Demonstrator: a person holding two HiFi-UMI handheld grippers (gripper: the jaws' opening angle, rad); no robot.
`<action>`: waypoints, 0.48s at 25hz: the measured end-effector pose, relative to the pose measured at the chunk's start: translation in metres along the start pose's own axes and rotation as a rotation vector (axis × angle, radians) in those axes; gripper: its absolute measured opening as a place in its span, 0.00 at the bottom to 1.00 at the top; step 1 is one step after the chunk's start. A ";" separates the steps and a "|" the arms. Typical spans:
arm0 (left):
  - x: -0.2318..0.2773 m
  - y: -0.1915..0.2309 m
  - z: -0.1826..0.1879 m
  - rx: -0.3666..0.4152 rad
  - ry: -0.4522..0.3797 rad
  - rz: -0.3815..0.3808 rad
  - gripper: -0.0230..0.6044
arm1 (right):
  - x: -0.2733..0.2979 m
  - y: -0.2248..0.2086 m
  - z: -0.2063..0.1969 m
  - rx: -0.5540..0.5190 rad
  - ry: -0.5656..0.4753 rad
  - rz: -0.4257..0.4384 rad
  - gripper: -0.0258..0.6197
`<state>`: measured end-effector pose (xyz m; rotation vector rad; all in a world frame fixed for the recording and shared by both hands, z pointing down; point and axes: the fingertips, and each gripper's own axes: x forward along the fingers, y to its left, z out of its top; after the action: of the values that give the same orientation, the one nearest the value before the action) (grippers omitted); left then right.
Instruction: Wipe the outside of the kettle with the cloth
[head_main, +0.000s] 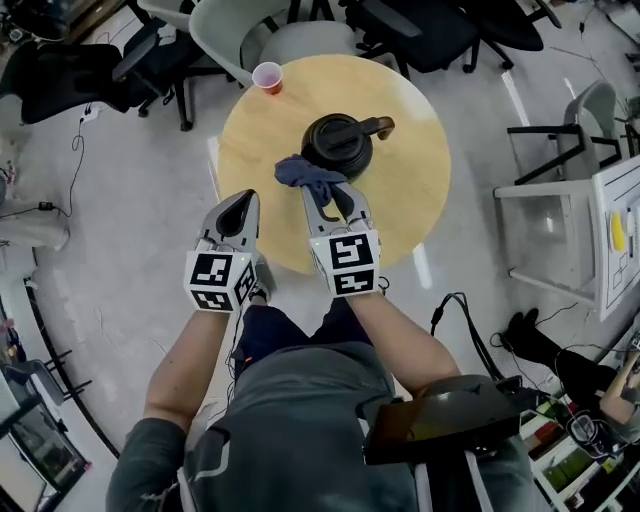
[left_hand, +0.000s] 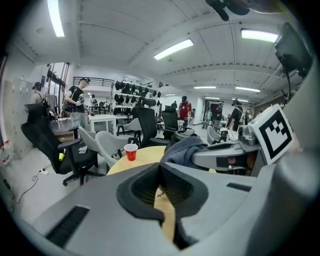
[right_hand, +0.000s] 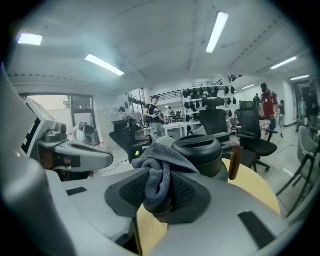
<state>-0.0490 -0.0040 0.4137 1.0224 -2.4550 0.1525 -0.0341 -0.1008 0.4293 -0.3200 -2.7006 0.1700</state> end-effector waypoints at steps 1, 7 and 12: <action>0.002 0.004 0.000 0.000 0.000 -0.024 0.05 | 0.004 -0.003 0.003 0.011 -0.009 -0.043 0.22; 0.008 0.021 0.005 0.049 -0.022 -0.223 0.05 | 0.016 -0.011 -0.004 0.057 -0.028 -0.310 0.22; 0.019 0.049 -0.002 0.092 -0.037 -0.312 0.05 | 0.037 0.002 -0.014 0.052 -0.048 -0.413 0.22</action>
<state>-0.0939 0.0192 0.4283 1.4439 -2.3015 0.1452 -0.0608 -0.0885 0.4564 0.2615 -2.7339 0.1269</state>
